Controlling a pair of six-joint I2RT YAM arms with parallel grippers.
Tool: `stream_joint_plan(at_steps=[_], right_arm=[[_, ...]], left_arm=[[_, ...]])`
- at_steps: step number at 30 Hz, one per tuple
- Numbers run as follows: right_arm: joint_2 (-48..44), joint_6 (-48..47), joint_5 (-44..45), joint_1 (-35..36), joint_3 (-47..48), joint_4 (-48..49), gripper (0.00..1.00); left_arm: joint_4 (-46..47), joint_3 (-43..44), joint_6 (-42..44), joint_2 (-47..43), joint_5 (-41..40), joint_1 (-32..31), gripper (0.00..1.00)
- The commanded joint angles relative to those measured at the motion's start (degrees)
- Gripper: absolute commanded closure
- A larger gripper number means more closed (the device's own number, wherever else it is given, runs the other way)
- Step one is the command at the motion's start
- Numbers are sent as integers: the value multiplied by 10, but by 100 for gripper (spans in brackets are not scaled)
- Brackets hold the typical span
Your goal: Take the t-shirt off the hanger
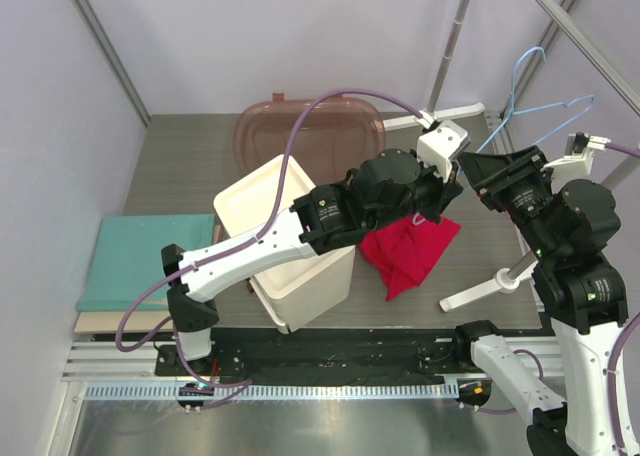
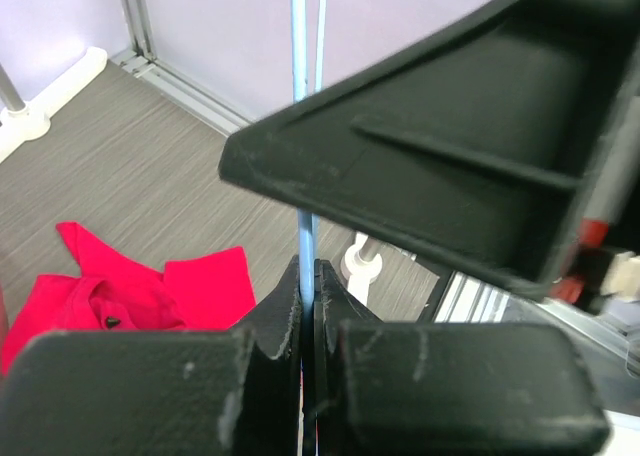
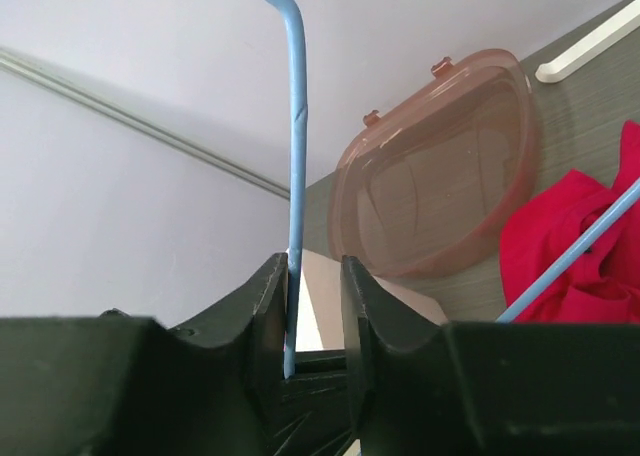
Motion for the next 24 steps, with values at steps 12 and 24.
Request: stream_joint_plan(at_steps=[12,24], right_arm=[[14,118,63,2,-31,74,99],[74,162,193,2,57,94,99]], left_arm=[[96,-160,-28,-156,-65,1,43],[76,-414,-95,-441,-131,1,37]])
